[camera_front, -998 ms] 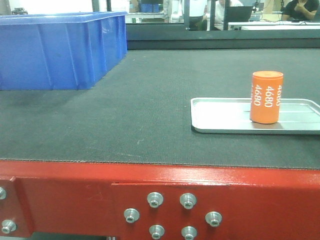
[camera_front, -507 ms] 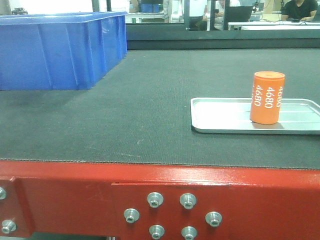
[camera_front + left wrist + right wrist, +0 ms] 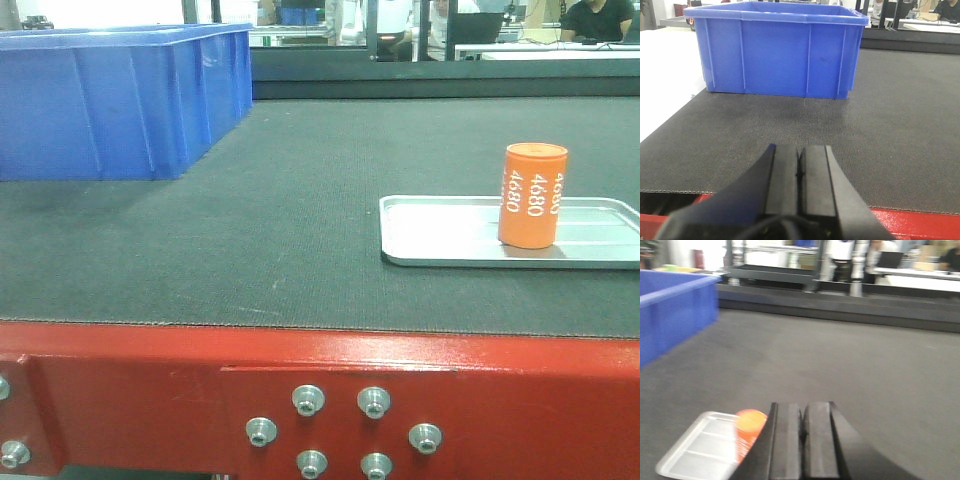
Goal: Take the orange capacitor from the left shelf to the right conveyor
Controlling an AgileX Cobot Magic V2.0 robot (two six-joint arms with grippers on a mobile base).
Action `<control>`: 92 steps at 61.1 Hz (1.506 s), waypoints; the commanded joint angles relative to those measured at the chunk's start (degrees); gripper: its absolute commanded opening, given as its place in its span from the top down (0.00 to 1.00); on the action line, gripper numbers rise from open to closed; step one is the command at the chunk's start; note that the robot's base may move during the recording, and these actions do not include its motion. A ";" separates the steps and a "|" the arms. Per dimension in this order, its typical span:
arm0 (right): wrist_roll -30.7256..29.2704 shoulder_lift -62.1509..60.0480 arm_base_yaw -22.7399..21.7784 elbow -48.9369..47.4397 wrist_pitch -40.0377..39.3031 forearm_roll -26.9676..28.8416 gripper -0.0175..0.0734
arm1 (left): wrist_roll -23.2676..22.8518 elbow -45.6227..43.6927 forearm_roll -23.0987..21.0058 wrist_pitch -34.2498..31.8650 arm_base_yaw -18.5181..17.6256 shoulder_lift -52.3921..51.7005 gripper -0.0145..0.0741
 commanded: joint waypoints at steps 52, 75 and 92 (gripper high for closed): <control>1.09 -21.65 -10.78 25.07 -10.86 1.58 0.75 | -0.08 -0.17 -0.10 -4.95 0.16 -0.55 0.98; 1.09 -21.65 -10.78 25.07 -10.86 1.58 0.75 | -0.08 -0.17 -0.10 -4.95 0.16 -0.55 0.98; 1.09 -21.65 -10.78 25.07 -10.86 1.58 0.75 | -0.08 -0.17 -0.10 -4.95 0.16 -0.55 0.98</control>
